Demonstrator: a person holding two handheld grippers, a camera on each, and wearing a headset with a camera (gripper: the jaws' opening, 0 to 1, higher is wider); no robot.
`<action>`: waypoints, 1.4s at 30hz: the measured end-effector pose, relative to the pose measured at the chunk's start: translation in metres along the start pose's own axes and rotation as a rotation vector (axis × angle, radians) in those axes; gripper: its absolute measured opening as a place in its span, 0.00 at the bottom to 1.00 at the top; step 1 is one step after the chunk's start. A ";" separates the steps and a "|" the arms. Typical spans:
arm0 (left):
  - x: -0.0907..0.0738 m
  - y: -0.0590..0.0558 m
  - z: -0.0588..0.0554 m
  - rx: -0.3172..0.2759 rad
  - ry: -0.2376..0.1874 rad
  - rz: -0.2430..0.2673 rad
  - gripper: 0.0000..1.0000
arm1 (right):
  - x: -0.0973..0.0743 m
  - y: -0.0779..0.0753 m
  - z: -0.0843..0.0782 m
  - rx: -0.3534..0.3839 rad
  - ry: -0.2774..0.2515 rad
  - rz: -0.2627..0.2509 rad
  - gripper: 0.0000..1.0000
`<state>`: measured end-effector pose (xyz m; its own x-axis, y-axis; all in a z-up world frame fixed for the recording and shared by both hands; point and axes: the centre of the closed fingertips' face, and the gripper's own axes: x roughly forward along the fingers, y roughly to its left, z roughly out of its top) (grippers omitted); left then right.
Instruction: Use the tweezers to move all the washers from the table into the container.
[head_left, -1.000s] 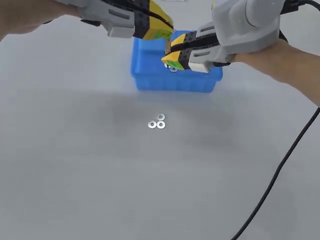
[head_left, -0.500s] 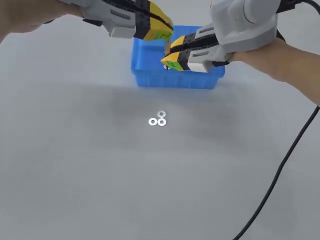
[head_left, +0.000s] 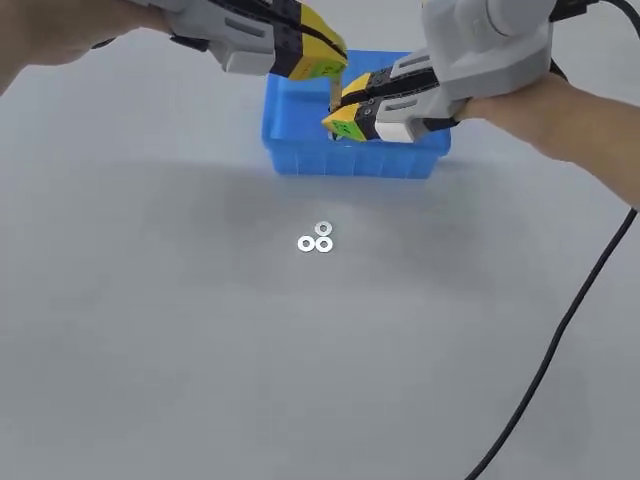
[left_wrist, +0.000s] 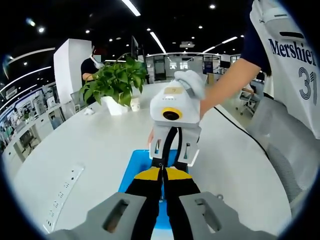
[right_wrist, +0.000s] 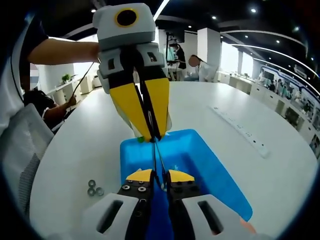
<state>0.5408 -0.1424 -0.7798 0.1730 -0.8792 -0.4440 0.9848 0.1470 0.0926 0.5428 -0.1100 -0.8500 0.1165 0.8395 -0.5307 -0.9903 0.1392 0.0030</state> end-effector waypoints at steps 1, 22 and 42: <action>0.000 0.000 0.000 0.000 0.001 0.000 0.05 | 0.000 0.000 0.000 -0.004 0.002 -0.001 0.11; -0.005 0.001 0.011 0.034 -0.010 0.016 0.05 | -0.002 -0.008 0.002 -0.012 0.003 -0.013 0.13; -0.041 -0.019 0.057 0.116 -0.017 0.022 0.05 | -0.030 0.017 0.053 -0.103 -0.062 -0.027 0.11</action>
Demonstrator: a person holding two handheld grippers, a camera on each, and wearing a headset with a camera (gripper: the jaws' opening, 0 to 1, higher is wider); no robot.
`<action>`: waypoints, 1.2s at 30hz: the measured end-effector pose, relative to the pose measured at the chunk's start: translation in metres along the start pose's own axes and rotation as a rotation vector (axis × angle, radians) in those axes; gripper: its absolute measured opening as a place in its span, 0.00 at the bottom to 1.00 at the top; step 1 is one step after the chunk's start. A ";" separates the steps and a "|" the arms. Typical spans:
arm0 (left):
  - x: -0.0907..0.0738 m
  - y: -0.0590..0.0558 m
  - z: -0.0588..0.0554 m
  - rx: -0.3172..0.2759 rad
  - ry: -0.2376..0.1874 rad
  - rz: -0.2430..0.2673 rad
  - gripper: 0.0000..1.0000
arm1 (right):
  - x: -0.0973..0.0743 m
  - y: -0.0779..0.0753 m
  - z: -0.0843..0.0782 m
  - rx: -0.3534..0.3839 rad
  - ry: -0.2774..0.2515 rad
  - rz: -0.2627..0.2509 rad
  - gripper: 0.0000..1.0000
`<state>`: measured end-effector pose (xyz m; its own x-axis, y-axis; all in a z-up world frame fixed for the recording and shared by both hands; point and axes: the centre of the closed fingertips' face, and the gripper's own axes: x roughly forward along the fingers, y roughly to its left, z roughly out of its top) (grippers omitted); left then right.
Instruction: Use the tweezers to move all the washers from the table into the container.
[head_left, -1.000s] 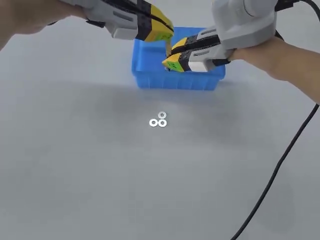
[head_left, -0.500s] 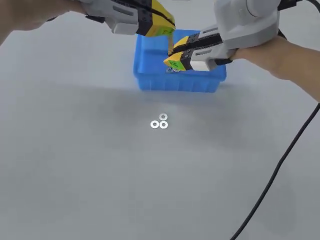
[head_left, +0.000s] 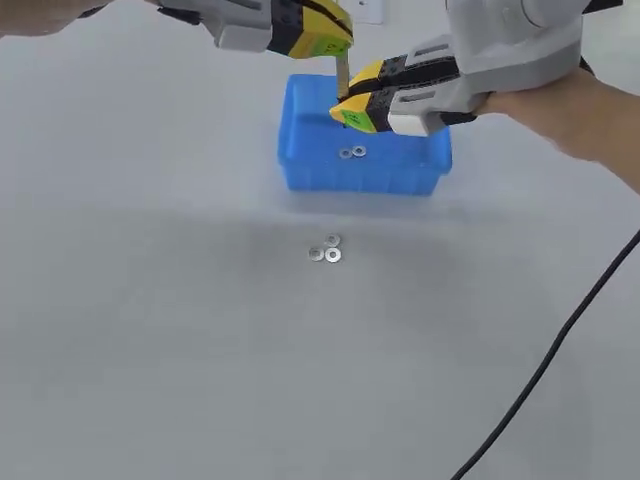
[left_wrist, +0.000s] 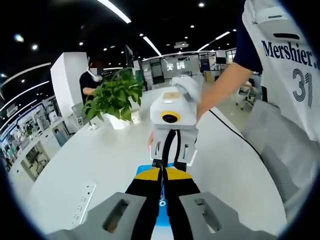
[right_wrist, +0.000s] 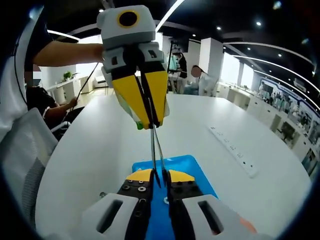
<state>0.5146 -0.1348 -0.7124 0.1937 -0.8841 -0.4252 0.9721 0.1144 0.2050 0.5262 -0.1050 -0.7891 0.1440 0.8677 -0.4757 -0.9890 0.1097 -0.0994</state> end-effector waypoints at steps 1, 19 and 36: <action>-0.003 -0.004 0.004 0.005 0.001 -0.006 0.05 | -0.002 0.004 0.002 -0.007 -0.001 0.002 0.11; -0.007 -0.084 0.003 -0.025 0.029 -0.098 0.05 | -0.015 0.082 -0.012 -0.002 -0.020 0.023 0.10; 0.009 -0.119 -0.026 -0.062 0.066 -0.141 0.05 | -0.002 0.120 -0.047 0.033 0.028 0.030 0.10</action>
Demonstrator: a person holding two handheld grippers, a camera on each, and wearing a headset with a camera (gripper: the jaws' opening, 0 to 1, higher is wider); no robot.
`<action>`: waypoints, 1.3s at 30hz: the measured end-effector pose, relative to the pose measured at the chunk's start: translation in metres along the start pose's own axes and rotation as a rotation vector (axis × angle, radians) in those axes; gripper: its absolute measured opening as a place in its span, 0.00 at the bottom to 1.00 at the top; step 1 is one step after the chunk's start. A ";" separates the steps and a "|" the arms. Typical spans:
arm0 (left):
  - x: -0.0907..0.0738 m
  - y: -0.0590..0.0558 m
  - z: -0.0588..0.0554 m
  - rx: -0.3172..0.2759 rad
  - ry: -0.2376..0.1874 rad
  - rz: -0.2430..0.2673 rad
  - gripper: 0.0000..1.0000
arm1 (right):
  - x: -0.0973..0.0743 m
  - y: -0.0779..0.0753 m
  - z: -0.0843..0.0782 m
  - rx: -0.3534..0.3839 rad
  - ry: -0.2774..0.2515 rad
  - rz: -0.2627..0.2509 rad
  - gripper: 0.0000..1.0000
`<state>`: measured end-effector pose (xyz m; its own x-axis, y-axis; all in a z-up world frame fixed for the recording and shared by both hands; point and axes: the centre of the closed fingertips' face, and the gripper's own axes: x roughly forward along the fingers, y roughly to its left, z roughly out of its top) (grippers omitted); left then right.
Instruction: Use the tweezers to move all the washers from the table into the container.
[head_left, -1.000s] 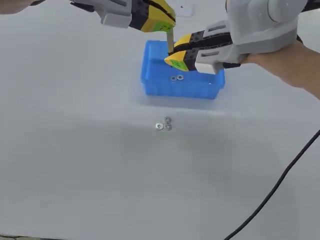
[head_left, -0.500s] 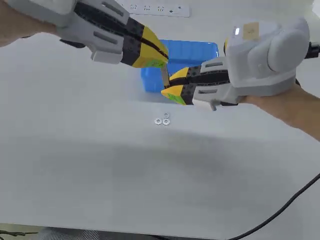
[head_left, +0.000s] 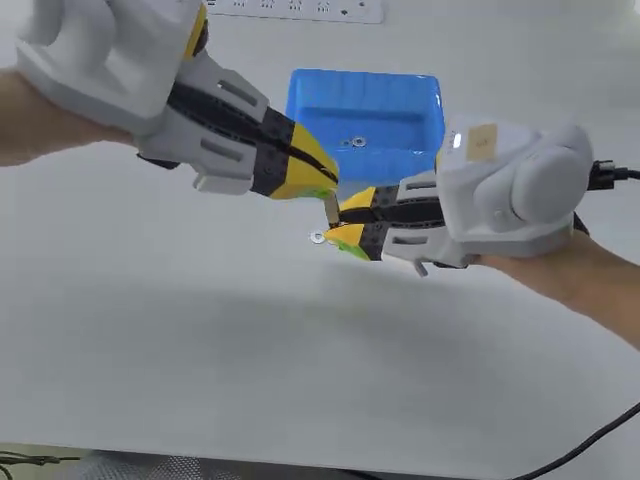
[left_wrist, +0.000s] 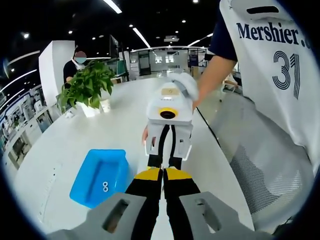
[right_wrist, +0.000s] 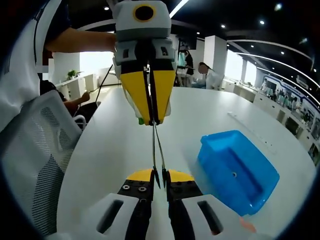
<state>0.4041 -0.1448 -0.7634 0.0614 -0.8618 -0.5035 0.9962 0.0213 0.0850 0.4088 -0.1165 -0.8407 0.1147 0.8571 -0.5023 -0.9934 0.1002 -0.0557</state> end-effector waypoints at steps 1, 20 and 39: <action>0.001 0.000 -0.002 0.002 0.003 0.005 0.05 | 0.001 0.001 -0.002 -0.004 0.003 -0.004 0.10; 0.007 0.006 -0.018 0.016 0.056 0.030 0.05 | 0.013 -0.011 -0.015 0.031 0.013 -0.031 0.11; 0.006 0.011 -0.020 0.018 0.057 0.039 0.05 | 0.013 -0.015 -0.012 0.047 0.005 -0.038 0.12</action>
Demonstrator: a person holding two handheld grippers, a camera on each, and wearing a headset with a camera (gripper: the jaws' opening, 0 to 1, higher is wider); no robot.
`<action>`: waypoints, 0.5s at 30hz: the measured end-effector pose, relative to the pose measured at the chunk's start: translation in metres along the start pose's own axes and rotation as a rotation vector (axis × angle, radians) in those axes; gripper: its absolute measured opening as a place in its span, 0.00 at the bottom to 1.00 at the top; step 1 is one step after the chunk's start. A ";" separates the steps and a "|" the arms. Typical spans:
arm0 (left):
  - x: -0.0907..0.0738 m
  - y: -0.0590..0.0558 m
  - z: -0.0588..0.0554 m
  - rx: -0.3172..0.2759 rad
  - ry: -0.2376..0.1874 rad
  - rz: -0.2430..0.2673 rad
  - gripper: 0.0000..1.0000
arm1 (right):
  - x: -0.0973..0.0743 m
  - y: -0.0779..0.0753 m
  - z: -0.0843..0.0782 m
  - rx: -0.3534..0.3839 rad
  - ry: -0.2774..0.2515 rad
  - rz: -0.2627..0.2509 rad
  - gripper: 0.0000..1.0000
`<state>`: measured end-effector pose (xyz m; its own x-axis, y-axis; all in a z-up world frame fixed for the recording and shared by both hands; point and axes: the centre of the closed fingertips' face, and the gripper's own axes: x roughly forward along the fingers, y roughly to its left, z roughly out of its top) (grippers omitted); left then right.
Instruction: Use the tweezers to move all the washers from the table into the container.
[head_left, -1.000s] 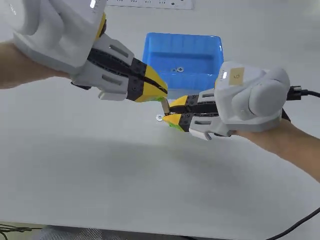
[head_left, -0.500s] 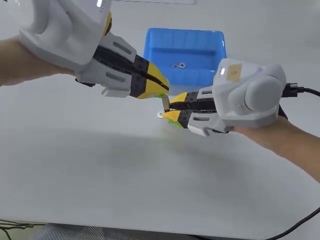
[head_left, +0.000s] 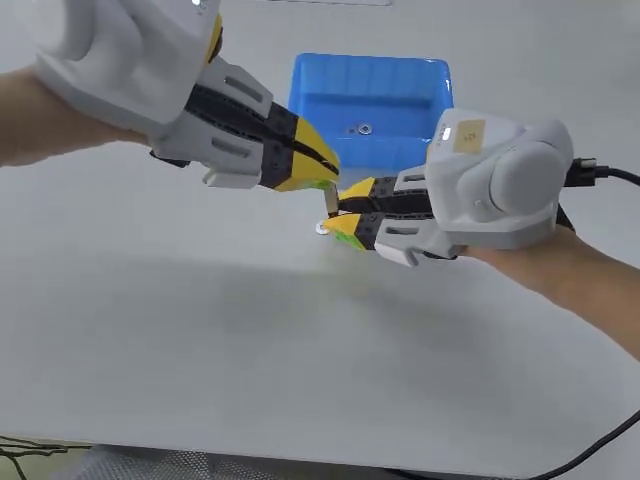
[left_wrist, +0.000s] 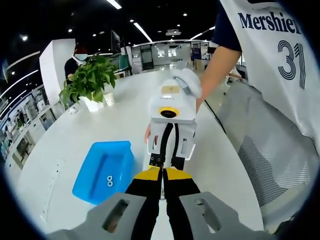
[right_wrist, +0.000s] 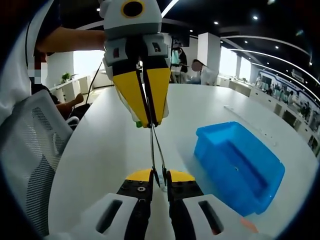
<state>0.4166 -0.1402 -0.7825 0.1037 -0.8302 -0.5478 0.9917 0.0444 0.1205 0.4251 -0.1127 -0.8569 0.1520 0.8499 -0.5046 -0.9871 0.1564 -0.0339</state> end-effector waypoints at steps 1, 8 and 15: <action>0.000 0.001 -0.001 0.000 0.001 0.000 0.05 | 0.000 0.000 0.000 0.001 0.000 0.001 0.12; 0.002 0.001 -0.002 0.002 0.000 -0.002 0.05 | 0.000 0.000 -0.001 0.013 -0.001 -0.001 0.12; 0.004 0.001 -0.001 0.000 -0.003 -0.009 0.05 | -0.001 0.001 -0.004 0.024 0.004 0.002 0.12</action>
<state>0.4181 -0.1430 -0.7859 0.0941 -0.8322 -0.5465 0.9927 0.0366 0.1152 0.4240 -0.1157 -0.8600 0.1502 0.8482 -0.5079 -0.9859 0.1672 -0.0124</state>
